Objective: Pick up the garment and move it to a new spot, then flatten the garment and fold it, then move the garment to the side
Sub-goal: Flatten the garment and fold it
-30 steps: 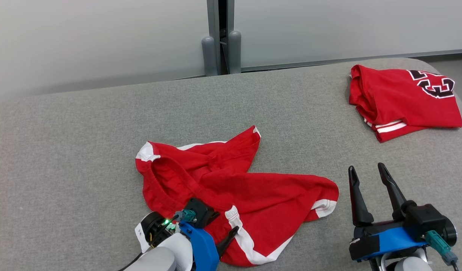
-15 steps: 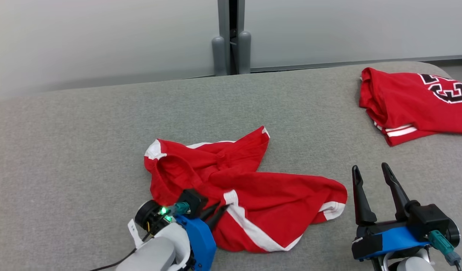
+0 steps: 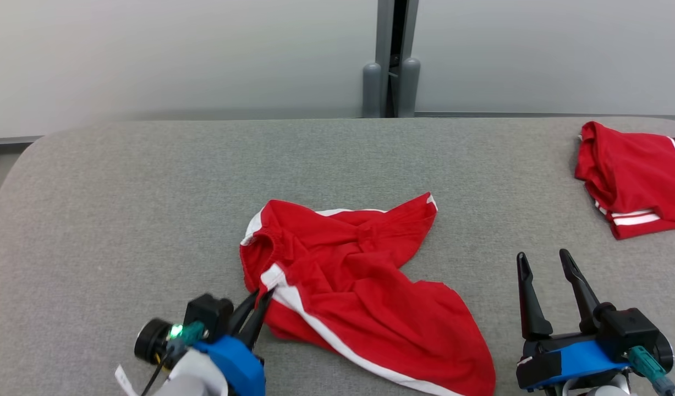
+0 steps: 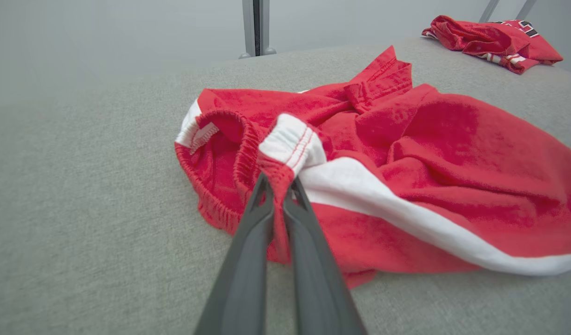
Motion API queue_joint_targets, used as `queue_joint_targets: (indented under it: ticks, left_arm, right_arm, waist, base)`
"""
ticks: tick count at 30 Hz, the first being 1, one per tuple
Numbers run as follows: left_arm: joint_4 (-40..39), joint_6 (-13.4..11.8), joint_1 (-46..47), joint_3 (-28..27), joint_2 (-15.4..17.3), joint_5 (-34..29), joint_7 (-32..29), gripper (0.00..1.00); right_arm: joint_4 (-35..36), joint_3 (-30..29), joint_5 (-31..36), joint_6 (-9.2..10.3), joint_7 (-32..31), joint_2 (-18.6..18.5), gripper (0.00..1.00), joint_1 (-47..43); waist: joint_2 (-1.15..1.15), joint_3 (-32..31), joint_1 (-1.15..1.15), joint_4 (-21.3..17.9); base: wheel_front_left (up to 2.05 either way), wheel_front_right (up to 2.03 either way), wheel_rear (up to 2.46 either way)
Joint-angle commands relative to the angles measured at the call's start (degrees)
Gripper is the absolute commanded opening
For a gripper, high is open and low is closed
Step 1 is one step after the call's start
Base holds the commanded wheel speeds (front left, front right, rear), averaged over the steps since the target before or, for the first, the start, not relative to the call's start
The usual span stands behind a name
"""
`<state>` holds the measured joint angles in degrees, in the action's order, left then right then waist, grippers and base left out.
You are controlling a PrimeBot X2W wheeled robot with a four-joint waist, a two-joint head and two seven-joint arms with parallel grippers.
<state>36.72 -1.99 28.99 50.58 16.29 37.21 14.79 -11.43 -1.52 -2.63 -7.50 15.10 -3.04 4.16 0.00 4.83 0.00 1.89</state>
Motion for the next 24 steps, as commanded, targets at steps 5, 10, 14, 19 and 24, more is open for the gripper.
queue_joint_targets:
  ticks: [5, 10, 14, 19, 24]
  left_arm:
    - [-6.3, -2.8, -8.4, -2.2, 2.9, 1.1, 0.4, 0.0]
    - [-9.8, -4.5, -14.6, -2.9, 4.0, 2.6, 0.4, 0.0]
    - [-13.0, -6.6, -16.8, -5.2, 4.8, 1.7, 0.4, 1.0]
    - [-21.3, -9.3, -18.3, -12.2, 5.5, -3.9, 0.4, 1.0]
    - [-27.2, -9.7, -20.3, -19.2, 4.2, -9.4, 0.4, 1.0]
  right_arm:
    - [-0.4, -0.3, -0.3, 0.02, 0.0, 0.1, 1.0, -0.9]
    - [-0.7, -0.4, -0.2, 0.02, 0.0, 0.0, 1.0, -0.8]
    - [-0.8, -0.7, -0.3, 0.02, 0.0, -0.2, 1.0, -0.8]
    - [-1.2, -0.7, -0.3, 0.02, 0.0, -0.5, 1.0, -0.9]
    - [-1.7, -0.2, -0.2, 0.02, 0.0, -0.7, 1.0, -0.5]
  waist:
    - [0.0, -0.2, 0.0, 1.9]
    - [0.0, -0.2, 0.0, 2.8]
    - [0.0, -0.2, 0.0, 3.3]
    - [0.0, -0.6, 0.0, 3.7]
    - [0.0, -1.1, 0.0, 2.9]
  base:
    - [0.0, 0.0, 0.0]
    - [0.0, 0.0, 0.0]
    - [0.0, 0.0, 0.0]
    - [0.0, 0.0, 0.0]
    - [0.0, 0.0, 0.0]
